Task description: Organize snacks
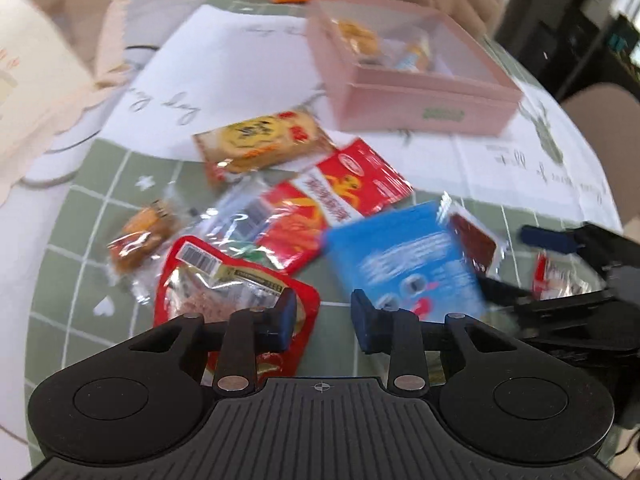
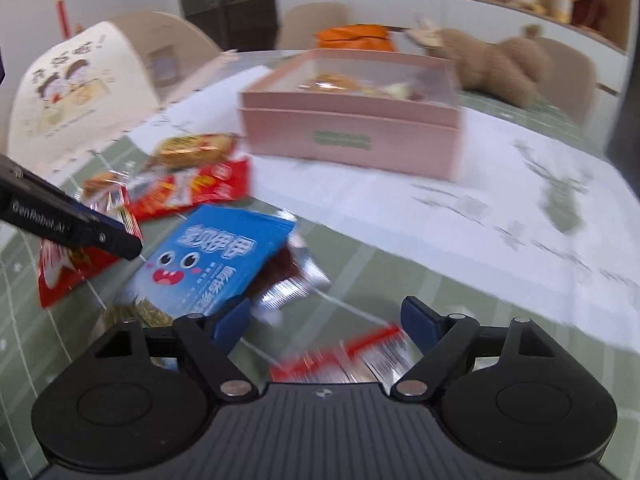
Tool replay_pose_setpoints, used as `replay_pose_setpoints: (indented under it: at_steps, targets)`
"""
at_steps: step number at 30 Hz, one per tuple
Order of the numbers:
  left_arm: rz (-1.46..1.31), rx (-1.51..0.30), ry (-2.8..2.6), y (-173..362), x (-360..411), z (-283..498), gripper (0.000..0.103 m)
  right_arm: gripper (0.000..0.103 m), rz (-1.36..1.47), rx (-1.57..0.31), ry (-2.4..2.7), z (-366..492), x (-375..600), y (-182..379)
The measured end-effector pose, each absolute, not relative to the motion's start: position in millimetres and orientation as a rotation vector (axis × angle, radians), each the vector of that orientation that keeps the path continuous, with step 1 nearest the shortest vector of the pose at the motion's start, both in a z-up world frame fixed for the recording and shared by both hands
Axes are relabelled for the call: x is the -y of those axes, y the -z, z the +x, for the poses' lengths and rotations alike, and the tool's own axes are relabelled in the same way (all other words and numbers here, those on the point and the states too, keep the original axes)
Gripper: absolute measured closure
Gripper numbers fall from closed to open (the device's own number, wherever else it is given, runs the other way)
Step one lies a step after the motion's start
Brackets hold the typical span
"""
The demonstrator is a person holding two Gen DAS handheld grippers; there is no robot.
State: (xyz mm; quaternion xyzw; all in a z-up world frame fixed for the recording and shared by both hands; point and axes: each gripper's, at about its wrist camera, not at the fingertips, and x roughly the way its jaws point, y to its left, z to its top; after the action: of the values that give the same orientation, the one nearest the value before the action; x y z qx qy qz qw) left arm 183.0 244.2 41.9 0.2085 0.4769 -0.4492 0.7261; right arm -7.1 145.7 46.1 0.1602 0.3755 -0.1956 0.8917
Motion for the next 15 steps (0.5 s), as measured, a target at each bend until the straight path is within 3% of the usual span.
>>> replay_pose_setpoints:
  at_steps: [4, 5, 8, 11, 15]
  targets:
    - [0.406, -1.028, 0.999, -59.1, -252.2, 184.5, 0.068, 0.023, 0.249, -0.787, 0.365, 30.1, -155.5, -44.3]
    - [0.401, -1.025, 1.013, -62.0, -249.9, 182.5, 0.068, 0.035, 0.218, -0.793, 0.362, 36.5, -157.1, -45.7]
    - [0.398, -1.035, 1.079, -67.6, -243.7, 169.6, 0.068, 0.046, 0.199, -0.816, 0.323, 39.8, -152.4, -55.0]
    - [0.424, -1.108, 1.202, -60.7, -229.8, 145.1, 0.068, 0.052, 0.225, -0.817, 0.342, 22.5, -133.4, -59.2]
    - [0.529, -1.163, 1.356, -45.3, -212.8, 103.3, 0.068, 0.05, 0.292, -0.84, 0.315, -18.2, -110.2, -72.9]
